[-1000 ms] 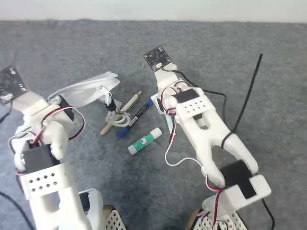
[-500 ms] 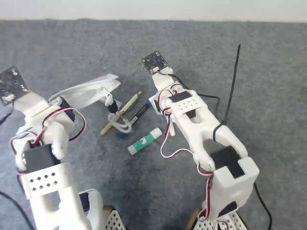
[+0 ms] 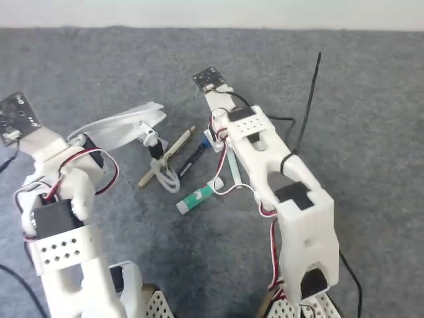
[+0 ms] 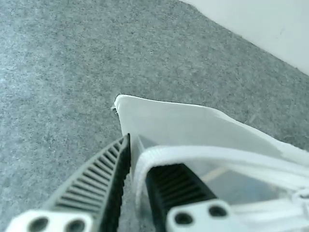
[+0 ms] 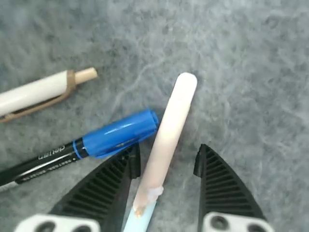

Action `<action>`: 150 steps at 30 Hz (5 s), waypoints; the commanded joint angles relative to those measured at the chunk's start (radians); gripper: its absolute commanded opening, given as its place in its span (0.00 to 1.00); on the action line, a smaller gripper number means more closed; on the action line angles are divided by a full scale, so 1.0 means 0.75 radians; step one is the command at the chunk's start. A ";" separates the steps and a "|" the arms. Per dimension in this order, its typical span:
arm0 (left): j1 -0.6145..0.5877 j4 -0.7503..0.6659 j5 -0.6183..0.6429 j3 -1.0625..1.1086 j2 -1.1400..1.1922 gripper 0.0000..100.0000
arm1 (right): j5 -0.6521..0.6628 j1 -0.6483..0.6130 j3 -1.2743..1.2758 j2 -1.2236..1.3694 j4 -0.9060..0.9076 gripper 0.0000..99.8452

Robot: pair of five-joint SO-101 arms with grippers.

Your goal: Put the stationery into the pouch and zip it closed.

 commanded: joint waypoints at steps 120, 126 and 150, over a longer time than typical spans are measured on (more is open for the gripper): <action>0.280 0.479 -0.280 -1.044 0.479 0.01 | -0.074 -0.056 0.460 -0.956 0.388 0.01; 0.280 0.673 -0.282 -1.390 0.702 0.01 | -0.074 -0.040 0.460 -0.956 0.388 0.01; 0.280 0.929 -0.203 -1.932 1.352 0.01 | -0.117 0.024 0.450 -0.961 0.382 0.01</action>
